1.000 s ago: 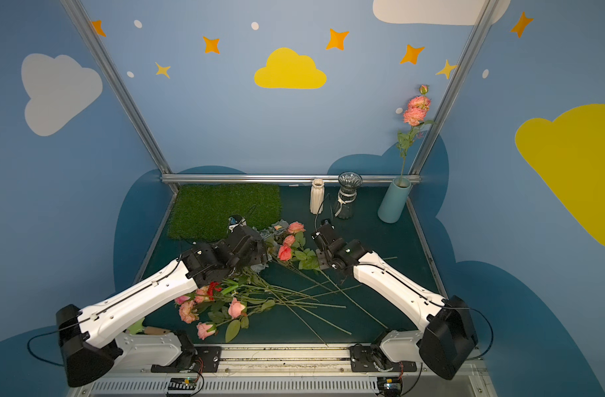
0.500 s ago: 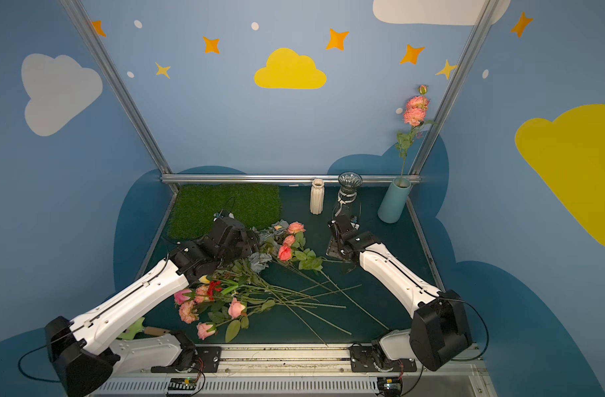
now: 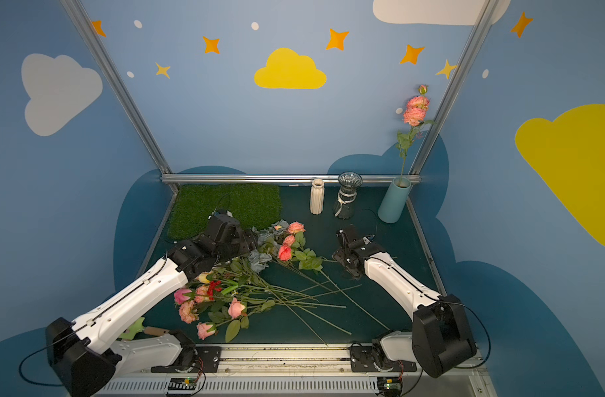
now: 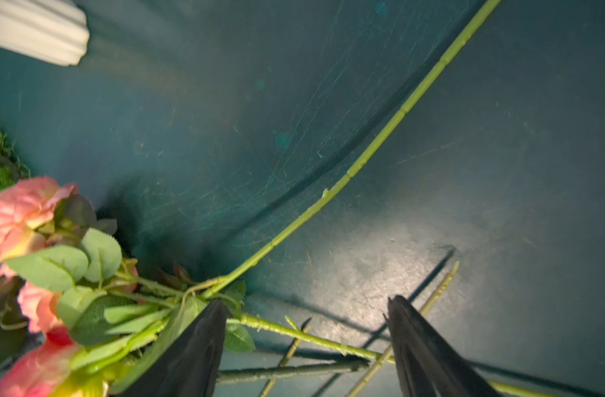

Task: Place the pink flowers into the vase
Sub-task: Pick up the flower at the center of the board.

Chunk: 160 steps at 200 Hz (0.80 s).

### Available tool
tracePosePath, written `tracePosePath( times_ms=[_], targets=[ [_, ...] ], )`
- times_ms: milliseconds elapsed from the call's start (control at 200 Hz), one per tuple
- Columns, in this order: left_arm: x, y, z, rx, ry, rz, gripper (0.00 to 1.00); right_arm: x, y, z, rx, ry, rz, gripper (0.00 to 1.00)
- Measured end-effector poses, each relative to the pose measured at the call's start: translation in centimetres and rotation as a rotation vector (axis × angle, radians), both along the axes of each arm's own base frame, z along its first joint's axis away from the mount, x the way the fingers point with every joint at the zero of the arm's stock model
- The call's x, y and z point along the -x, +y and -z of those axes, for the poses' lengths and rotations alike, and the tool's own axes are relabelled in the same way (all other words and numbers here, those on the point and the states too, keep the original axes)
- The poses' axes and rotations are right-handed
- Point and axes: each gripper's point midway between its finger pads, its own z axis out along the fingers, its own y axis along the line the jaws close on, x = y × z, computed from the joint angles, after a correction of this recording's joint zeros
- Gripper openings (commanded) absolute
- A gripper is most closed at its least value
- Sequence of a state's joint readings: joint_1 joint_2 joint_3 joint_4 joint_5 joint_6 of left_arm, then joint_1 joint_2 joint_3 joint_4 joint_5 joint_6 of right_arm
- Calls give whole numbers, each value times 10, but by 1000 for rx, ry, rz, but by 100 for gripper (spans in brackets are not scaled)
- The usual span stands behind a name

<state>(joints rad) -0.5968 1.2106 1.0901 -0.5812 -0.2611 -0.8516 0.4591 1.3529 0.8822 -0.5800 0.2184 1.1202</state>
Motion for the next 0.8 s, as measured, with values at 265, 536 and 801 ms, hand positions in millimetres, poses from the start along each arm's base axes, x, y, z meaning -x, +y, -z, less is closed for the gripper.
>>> tracePosePath(
  times_ms=[265, 536, 801],
  targets=[
    [-2, 1, -1, 1, -3, 11, 83, -14, 14, 37, -78, 76, 42, 73],
    [-4, 5, -1, 2, -3, 5, 83, -26, 26, 54, -183, 103, 84, 47],
    [1, 9, -4, 7, -16, 11, 83, -36, 28, 58, -254, 49, 105, 12]
  ],
)
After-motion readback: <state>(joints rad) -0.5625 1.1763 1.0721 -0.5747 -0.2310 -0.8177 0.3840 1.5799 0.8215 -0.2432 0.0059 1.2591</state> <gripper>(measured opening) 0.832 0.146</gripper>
